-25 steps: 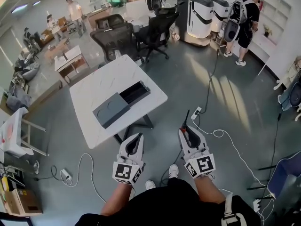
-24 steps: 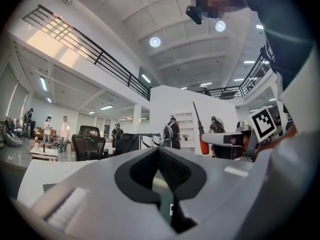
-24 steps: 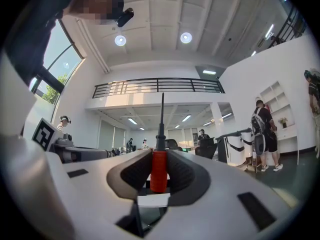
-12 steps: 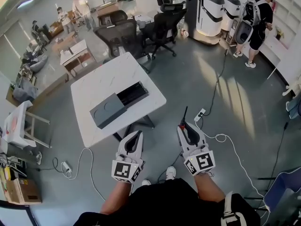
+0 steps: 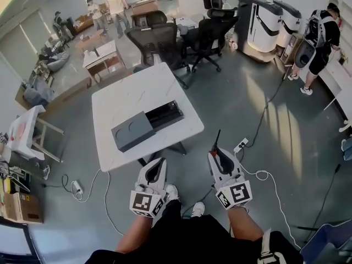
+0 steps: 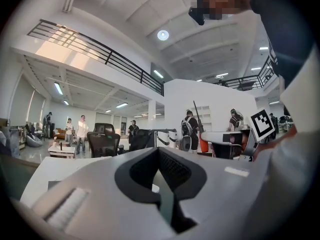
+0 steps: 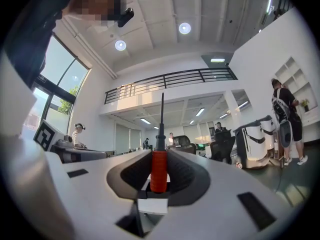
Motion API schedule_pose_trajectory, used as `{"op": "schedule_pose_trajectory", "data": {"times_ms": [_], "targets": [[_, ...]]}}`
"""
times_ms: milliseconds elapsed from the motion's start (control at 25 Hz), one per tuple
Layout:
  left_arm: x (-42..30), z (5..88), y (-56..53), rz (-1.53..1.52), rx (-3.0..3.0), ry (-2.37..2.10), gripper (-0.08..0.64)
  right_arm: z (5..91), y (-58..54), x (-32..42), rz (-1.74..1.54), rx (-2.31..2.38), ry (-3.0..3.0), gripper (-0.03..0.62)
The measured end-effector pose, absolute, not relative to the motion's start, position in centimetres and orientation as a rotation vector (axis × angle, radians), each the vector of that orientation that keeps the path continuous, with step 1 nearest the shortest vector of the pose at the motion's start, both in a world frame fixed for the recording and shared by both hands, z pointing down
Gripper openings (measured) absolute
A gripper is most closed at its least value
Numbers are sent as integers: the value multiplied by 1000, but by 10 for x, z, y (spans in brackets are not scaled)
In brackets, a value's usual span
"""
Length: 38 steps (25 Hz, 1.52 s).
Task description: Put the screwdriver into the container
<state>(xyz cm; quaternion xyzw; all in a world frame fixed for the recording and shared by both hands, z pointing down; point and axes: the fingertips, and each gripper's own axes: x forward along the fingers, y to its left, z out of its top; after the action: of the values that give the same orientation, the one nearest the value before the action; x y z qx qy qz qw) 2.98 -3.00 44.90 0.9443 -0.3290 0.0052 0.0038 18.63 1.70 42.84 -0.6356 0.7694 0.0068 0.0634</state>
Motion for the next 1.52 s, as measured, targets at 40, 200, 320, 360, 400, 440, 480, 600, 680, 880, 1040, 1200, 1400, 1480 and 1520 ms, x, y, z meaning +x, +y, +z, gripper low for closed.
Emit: {"op": "schedule_pose_trajectory", "data": {"times_ms": [40, 200, 320, 360, 400, 440, 480, 600, 680, 880, 1040, 1200, 1400, 1480, 1520], "targets": [[28, 452, -37, 20, 2952, -1039, 9, 431, 10, 186, 18, -1912, 2325, 94], [21, 459, -68, 22, 2941, -1052, 9, 431, -23, 177, 19, -1899, 2353, 94], [19, 451, -96, -7, 2940, -1078, 9, 422, -52, 171, 50, -1889, 2389, 94], [19, 449, -105, -14, 2948, -1079, 9, 420, -62, 169, 58, -1887, 2392, 94], [17, 447, -114, -19, 2956, -1075, 9, 420, -72, 167, 64, -1887, 2392, 94], [15, 447, -122, -21, 2961, -1073, 9, 419, -82, 164, 69, -1889, 2393, 94], [12, 447, -131, -20, 2961, -1076, 9, 418, -92, 161, 76, -1893, 2396, 94], [0, 450, -157, -14, 2950, -1085, 9, 418, -121, 155, 89, -1902, 2413, 94], [-7, 452, -172, -13, 2945, -1084, 9, 417, -137, 151, 92, -1906, 2427, 94], [-23, 457, -203, -22, 2951, -1066, 9, 425, -173, 133, 89, -1938, 2421, 94], [-39, 461, -220, -18, 2952, -1046, 9, 431, -192, 117, 87, -1968, 2431, 94], [-54, 464, -238, -9, 2949, -1058, 10, 433, -206, 106, 92, -1977, 2438, 94], [-62, 464, -250, -16, 2928, -1091, 9, 429, -222, 102, 109, -1972, 2450, 94], [-63, 463, -254, -18, 2925, -1100, 9, 428, -228, 98, 123, -1965, 2474, 94], [-64, 464, -257, -18, 2922, -1110, 9, 430, -232, 97, 130, -1958, 2491, 94]]}}
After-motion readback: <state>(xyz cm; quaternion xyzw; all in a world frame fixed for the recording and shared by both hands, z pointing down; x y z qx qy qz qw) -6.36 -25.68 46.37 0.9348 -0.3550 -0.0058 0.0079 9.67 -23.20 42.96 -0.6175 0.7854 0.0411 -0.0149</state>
